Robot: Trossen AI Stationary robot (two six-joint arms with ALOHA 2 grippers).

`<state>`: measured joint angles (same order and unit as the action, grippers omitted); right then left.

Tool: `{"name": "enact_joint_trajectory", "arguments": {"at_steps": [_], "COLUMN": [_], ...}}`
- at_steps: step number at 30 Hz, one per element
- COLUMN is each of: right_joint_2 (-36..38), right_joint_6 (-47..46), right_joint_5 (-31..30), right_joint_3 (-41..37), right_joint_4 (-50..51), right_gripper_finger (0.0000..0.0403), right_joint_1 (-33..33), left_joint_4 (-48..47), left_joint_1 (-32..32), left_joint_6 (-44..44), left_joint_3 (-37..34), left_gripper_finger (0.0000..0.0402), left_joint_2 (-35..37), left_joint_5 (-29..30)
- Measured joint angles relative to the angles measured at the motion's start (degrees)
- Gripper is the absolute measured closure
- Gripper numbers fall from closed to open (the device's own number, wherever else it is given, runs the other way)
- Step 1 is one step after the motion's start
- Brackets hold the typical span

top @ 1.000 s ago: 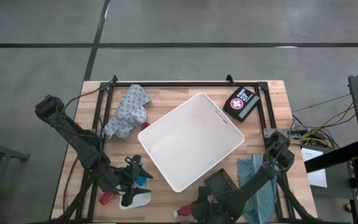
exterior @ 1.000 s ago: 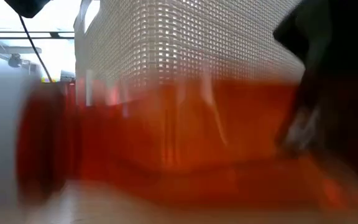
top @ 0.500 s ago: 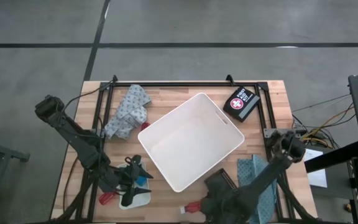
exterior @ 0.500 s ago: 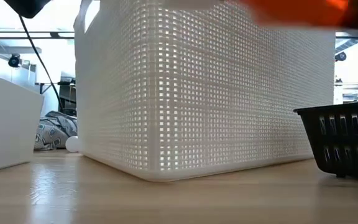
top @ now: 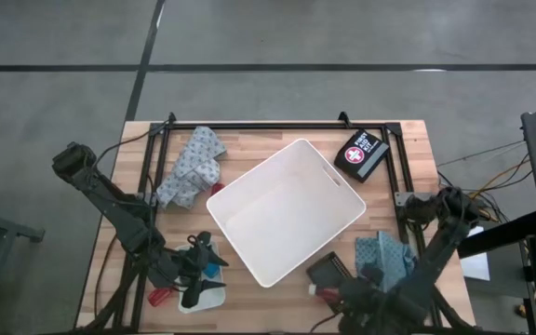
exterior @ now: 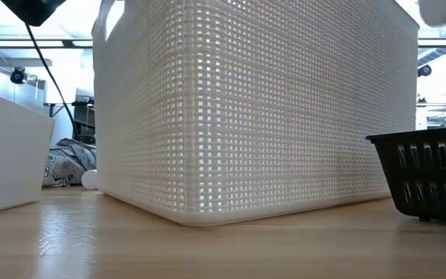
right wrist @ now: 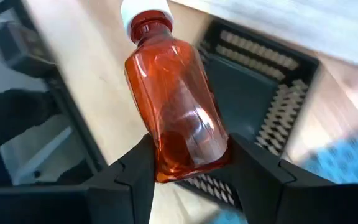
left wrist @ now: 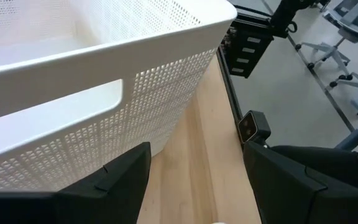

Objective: Pick & place medical supplies in basket/bin
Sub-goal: Put the middle orange bottle into the black basket

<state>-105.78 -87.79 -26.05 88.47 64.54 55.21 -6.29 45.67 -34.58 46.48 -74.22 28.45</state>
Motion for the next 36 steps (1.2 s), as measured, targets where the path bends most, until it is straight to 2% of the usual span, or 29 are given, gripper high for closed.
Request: {"name": "enact_joint_trajectory", "arguments": {"at_steps": [3,16,27,36], "right_joint_2": [-0.08,-0.23,-0.23,-0.23], "right_joint_6": [-7.38,-20.34,-22.71,-23.03], "right_joint_5": [-0.89,-2.37,-2.14,-2.37], "right_joint_3": [-0.45,-9.48,-16.43,-19.37], "right_joint_4": [2.96,0.0,-9.12,-14.37], "right_gripper_finger": [0.0234,0.0234,0.0233,0.0205], "right_joint_1": [1.82,2.28,2.26,2.15], "left_joint_4": [0.0,-0.01,0.0,-0.01], "left_joint_1": [0.0,0.0,0.0,0.0], "left_joint_6": [-0.01,0.01,-0.01,-0.01], "left_joint_3": [0.0,0.0,0.0,0.0], "left_gripper_finger": [0.014,0.014,0.0141,0.0141], "left_joint_2": [0.01,0.01,0.01,0.01], "left_joint_5": [0.0,0.0,0.0,0.0]}}
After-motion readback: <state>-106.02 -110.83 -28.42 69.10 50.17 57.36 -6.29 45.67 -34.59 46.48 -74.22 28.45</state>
